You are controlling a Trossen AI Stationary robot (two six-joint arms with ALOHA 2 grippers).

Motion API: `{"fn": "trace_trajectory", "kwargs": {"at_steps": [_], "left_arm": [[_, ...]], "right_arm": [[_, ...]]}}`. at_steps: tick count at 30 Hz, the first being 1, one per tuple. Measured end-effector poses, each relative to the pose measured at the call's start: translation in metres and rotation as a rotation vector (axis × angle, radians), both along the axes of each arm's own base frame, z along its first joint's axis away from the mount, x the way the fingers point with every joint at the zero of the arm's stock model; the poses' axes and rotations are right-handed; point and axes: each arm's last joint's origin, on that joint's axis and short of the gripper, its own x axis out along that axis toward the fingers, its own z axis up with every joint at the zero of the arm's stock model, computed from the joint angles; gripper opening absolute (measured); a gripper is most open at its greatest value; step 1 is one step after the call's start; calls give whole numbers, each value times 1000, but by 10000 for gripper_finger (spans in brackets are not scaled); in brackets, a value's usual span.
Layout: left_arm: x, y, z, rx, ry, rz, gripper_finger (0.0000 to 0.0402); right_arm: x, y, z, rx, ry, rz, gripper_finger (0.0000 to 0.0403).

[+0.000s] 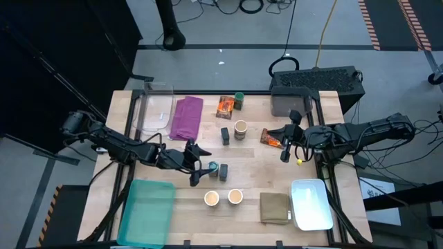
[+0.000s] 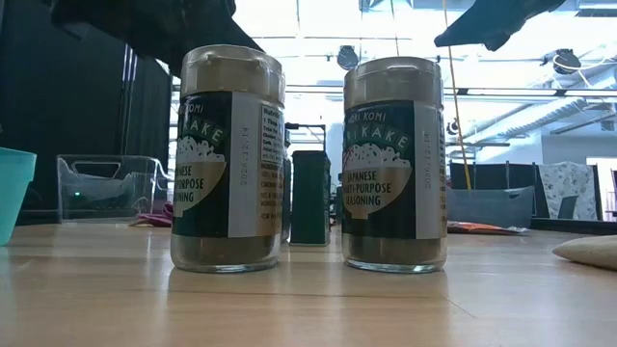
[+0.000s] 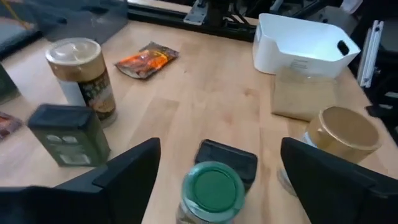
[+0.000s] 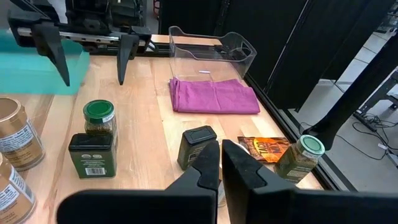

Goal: Sort spices by type
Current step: Put the bottom green seasoning bottle into the transparent bin

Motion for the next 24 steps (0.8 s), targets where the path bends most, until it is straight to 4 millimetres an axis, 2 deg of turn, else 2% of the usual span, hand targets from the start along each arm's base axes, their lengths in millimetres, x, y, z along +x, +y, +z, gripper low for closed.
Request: {"fn": "trace_trajectory", "kwargs": {"at_steps": [10, 24], "left_arm": [[0, 0, -11, -29, 69, 23, 350], [8, -2, -26, 77, 104, -20, 350]], "right_arm": [[0, 0, 0, 0, 0, 0, 0], [0, 0, 0, 0, 0, -1, 0]]}}
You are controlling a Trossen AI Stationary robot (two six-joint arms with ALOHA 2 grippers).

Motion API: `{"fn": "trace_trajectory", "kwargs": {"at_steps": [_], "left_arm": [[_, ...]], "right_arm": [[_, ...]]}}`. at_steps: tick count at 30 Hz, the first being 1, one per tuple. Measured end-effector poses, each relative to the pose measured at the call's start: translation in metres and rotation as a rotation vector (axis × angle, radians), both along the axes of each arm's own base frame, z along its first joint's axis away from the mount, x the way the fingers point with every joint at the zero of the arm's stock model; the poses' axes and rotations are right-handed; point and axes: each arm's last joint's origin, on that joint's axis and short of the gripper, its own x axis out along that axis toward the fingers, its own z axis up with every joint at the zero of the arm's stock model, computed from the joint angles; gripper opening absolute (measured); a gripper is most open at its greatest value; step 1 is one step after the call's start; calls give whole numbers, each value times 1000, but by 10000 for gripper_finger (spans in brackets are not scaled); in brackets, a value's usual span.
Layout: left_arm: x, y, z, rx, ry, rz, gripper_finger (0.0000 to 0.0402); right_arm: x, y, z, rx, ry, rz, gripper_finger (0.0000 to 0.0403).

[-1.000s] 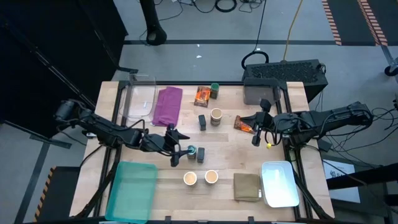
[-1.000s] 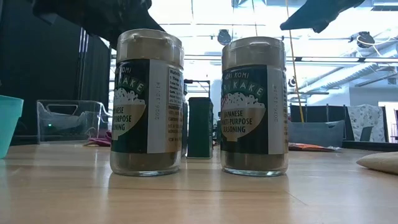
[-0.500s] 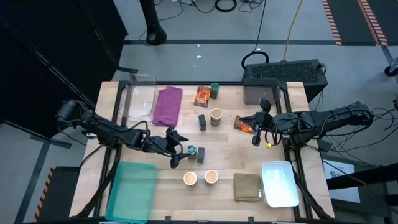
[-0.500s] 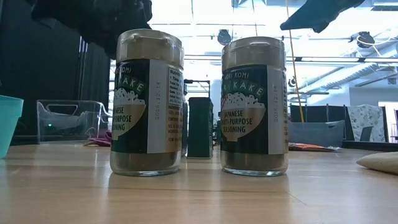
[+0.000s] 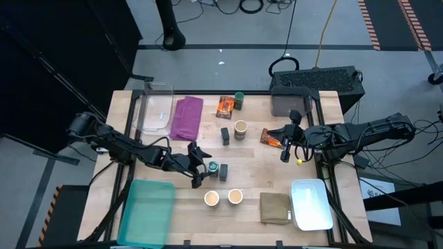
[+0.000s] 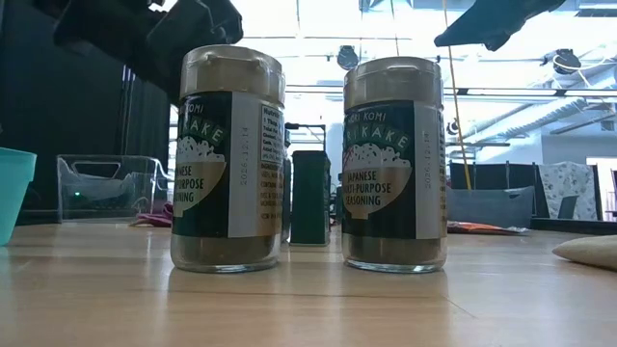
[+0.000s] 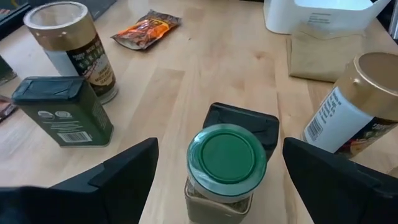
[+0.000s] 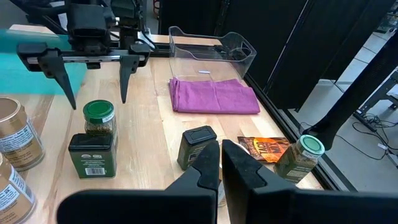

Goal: Sort spices by type
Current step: Put the bottom green seasoning bottle into the transparent bin

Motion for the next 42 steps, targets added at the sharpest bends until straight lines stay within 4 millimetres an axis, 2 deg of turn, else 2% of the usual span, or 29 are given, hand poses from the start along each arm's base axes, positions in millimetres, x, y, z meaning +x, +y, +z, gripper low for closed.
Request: {"fn": "trace_trajectory", "kwargs": {"at_steps": [12, 25, 33, 37, 42], "left_arm": [[0, 0, -1, -8, 3, -7, 350], [10, -2, -24, -17, 45, 10, 350], [14, 0, -26, -17, 22, 18, 348], [14, 2, -27, -16, 28, 25, 324], [14, 4, -27, -15, 30, 29, 260]], "right_arm": [[0, 0, 0, 0, 0, 0, 0], [0, 0, 0, 0, 0, 0, 0], [0, 0, 0, 0, 0, 0, 0], [0, 0, 0, 0, 0, -1, 0], [0, 0, 0, 0, 0, -1, 0]]}}
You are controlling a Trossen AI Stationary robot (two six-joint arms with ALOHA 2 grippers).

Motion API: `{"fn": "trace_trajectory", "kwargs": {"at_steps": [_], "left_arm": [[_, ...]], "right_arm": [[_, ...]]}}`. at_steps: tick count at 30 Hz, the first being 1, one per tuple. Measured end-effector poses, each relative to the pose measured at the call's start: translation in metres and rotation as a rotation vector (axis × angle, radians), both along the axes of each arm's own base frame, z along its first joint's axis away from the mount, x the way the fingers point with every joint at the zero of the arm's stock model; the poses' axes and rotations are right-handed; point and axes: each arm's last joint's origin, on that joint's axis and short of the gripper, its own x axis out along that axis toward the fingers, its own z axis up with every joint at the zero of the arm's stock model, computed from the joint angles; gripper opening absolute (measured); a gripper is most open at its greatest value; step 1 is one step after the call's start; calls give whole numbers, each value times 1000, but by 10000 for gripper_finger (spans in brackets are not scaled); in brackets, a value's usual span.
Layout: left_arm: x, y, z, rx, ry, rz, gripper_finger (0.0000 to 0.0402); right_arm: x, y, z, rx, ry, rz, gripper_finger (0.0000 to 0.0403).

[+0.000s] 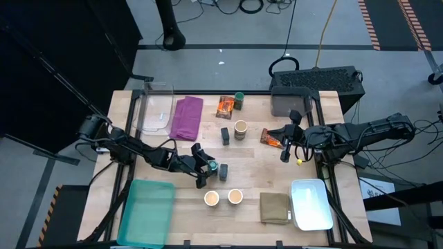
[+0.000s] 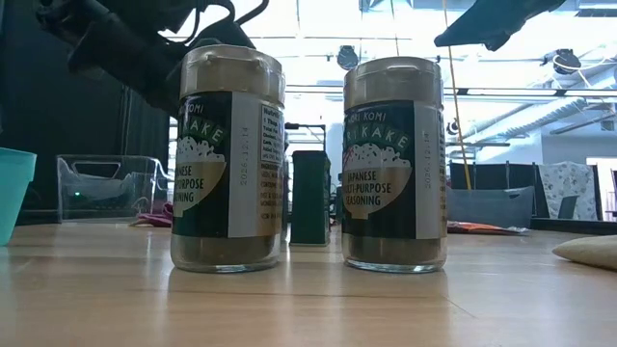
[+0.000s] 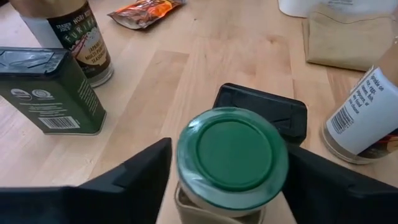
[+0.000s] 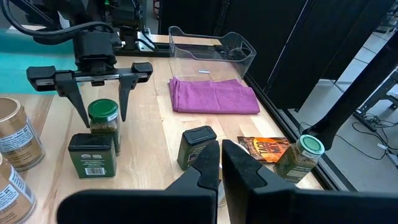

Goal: Sort spices by type
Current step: Put the bottom green seasoning bottle into the transparent bin

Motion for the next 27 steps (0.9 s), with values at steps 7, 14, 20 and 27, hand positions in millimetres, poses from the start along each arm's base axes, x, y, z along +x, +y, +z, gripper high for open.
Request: {"fn": "trace_trajectory", "kwargs": {"at_steps": [7, 14, 20, 27], "left_arm": [[-1, 0, 2, -1, 0, -4, 211], [-7, 3, 22, -6, -53, 24, 211], [-22, 11, 53, 48, -148, 172, 211], [-57, 35, 93, 191, -263, 620, 211]], "right_arm": [[0, 0, 0, 0, 0, 0, 0], [0, 0, 0, 0, 0, 0, 0], [1, 0, -1, 0, 5, -6, 0], [3, 0, -2, 2, 8, -7, 0]]}}
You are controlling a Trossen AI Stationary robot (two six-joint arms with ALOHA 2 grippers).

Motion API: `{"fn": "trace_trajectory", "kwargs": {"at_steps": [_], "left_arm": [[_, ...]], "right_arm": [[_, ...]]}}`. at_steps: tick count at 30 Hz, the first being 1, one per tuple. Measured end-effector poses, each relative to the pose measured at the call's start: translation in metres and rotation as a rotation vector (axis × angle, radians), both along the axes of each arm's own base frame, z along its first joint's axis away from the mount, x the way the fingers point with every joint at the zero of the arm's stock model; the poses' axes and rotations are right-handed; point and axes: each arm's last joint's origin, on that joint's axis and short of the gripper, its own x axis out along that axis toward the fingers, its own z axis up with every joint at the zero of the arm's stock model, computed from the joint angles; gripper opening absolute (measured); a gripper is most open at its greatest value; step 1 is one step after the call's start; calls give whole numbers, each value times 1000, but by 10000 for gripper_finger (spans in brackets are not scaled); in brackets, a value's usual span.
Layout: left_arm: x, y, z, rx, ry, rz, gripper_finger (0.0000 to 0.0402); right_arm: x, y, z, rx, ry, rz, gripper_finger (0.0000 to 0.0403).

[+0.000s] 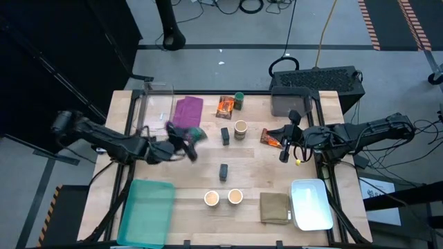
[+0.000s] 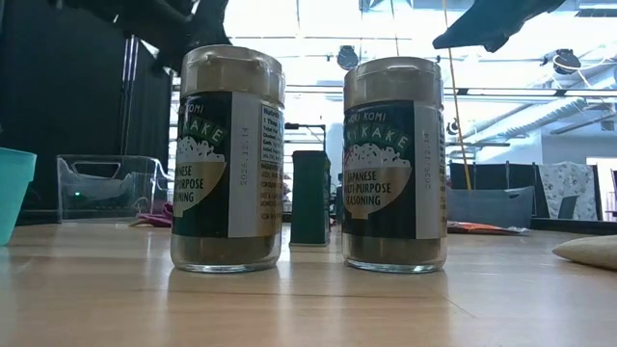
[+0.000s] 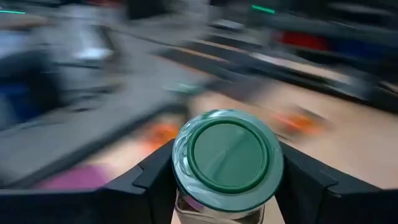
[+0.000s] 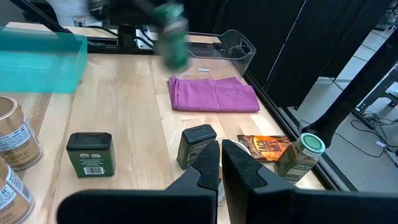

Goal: Sort spices by type
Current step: Put the bottom green seasoning bottle into the transparent bin

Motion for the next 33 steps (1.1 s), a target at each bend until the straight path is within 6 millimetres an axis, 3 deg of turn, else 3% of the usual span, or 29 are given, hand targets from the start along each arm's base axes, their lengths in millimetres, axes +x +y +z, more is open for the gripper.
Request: {"fn": "trace_trajectory", "kwargs": {"at_steps": [5, 12, 19, 27, 33], "left_arm": [[-27, 35, 19, 13, -52, 263, 211], [-60, 85, 23, -72, -82, 511, 211], [-76, 130, 20, -230, -46, 584, 211], [-92, 173, 36, -264, 32, 711, 211], [-101, 201, 24, -356, 58, 728, 211]], "right_arm": [[0, 0, 0, 0, -3, 0, 0], [0, 0, 0, -2, -2, 1, 0], [0, 0, 0, -6, 0, 3, 0], [0, 0, 0, -9, 0, 2, 0], [0, 0, 0, -13, 1, 3, 0]]}}
